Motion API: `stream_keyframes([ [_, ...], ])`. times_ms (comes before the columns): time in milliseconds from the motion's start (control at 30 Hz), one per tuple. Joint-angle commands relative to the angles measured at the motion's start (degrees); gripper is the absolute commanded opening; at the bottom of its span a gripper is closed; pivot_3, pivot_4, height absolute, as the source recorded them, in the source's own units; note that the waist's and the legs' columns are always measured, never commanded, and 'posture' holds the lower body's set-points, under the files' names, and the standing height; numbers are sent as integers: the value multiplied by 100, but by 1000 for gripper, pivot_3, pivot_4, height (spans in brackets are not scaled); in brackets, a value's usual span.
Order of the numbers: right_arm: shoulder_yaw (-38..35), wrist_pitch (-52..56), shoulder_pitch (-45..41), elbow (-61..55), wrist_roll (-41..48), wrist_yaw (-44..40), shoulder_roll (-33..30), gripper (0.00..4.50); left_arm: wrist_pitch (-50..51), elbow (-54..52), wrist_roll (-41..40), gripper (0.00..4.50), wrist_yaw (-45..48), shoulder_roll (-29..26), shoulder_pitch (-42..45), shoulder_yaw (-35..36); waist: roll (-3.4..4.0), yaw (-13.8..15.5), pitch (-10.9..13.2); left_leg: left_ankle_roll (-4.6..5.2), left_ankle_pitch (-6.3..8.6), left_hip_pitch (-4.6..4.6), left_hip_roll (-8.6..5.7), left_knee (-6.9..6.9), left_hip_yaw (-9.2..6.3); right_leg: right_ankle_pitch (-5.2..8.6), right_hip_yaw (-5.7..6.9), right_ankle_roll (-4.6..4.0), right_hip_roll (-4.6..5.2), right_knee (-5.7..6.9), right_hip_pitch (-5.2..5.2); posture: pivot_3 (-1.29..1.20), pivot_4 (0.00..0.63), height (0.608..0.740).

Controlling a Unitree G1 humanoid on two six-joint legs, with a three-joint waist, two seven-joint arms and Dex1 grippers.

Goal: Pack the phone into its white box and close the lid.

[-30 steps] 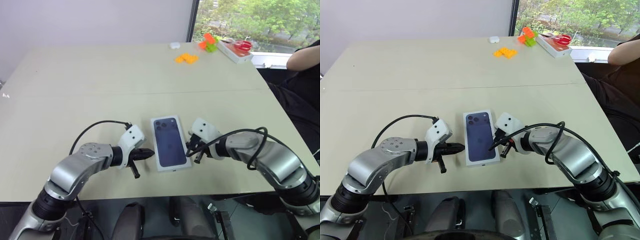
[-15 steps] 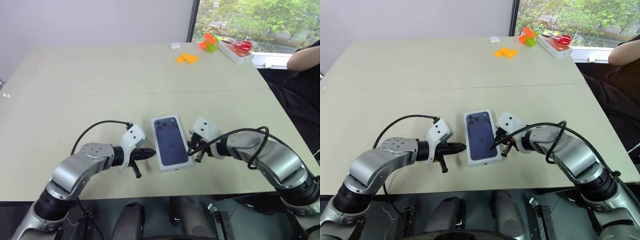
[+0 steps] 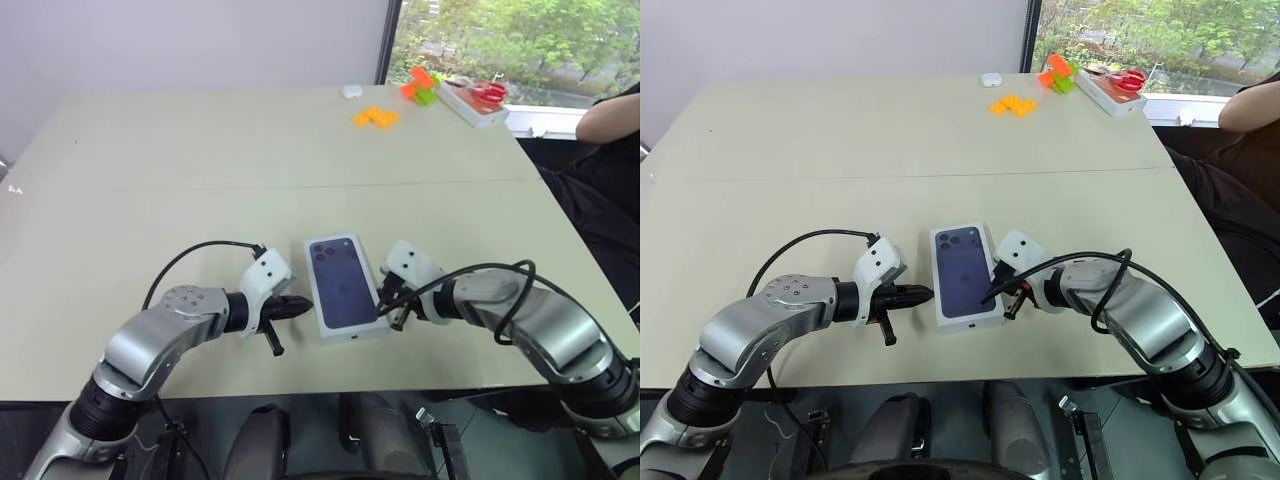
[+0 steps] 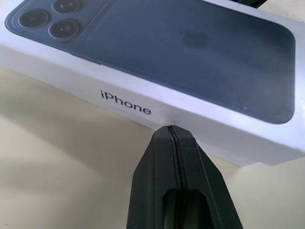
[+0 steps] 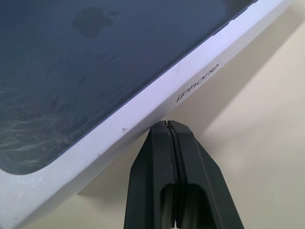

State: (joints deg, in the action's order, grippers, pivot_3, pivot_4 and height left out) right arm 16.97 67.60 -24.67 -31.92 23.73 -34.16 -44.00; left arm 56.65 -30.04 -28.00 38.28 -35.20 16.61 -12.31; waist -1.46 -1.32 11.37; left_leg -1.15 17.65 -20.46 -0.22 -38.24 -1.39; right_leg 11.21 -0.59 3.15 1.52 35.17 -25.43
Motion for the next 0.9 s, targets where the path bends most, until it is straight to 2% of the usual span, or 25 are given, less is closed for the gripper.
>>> stream_keyframes([
  [33,-102,-115,27,-123,-9,-39,-9,32,-151,-173,7,0,26,-10,120,22,0,21,0,0,0,0,0,0,0,1,0,-1,-1,0,0,0,150,740],
  [267,-325,-200,62,-162,-56,-159,-285,32,-186,-117,61,0,68,-137,17,1,0,40,0,0,0,0,0,0,0,0,0,-2,0,1,0,0,150,740],
  [467,-965,-1151,477,-32,-157,-661,-989,32,-232,-107,-327,0,317,-357,-168,649,0,54,0,0,0,-2,-1,0,3,5,0,-8,2,-2,0,0,150,740],
  [567,-1377,-1676,822,-183,79,-1062,-1062,32,-262,93,-593,0,264,-148,66,1112,-1,58,0,0,0,0,-1,-1,4,8,2,-12,0,-2,2,0,150,740],
  [667,-1674,-1712,1009,-544,621,-1392,-902,32,-289,436,-573,0,-183,366,656,1237,-4,75,0,0,-1,1,-2,-7,5,6,10,-8,-1,-1,9,0,150,740],
  [767,-1451,-1663,1054,-789,711,-1380,-801,32,-133,812,-364,0,-565,755,1106,1008,-5,62,-1,0,-1,8,-2,-11,2,-1,9,3,-2,-1,22,0,150,740],
  [900,-804,-1450,1070,-784,400,-947,-557,32,-21,1351,244,0,-758,851,1445,77,-5,39,-2,0,0,9,-4,-8,2,-2,-1,4,-2,-1,26,0,150,740],
])
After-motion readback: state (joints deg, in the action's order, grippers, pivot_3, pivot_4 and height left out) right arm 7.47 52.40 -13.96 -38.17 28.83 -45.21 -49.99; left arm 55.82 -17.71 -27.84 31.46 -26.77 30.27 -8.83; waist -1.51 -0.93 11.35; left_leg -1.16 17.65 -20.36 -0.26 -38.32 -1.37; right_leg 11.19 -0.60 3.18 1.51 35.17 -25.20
